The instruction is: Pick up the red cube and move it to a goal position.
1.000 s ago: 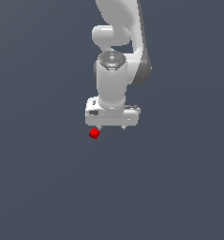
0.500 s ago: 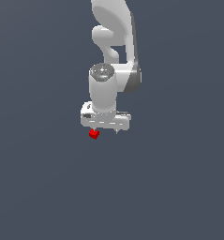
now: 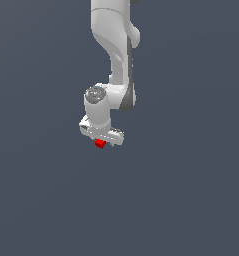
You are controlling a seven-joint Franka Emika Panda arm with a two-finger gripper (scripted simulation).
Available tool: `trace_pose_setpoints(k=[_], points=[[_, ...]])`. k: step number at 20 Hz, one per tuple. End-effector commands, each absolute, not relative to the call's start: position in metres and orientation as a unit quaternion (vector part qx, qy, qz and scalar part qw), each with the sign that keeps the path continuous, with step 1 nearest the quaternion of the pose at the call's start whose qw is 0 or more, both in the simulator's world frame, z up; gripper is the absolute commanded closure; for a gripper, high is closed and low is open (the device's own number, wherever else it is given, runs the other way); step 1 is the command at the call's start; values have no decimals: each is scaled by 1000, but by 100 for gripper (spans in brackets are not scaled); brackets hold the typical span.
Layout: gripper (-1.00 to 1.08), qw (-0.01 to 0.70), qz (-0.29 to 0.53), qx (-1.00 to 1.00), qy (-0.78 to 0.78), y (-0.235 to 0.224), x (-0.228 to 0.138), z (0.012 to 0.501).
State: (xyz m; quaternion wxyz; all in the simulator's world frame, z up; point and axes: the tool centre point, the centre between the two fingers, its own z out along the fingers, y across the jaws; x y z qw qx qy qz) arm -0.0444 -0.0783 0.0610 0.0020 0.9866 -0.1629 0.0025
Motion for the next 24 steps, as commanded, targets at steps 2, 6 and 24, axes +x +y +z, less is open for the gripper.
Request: trace_pose_setpoints(k=[2, 6, 24], points=[[-92, 2, 2, 982, -190, -90, -56, 40], [-92, 2, 0, 978, -209, -97, -64, 25], [108, 0, 0, 977, -214, -98, -66, 21]])
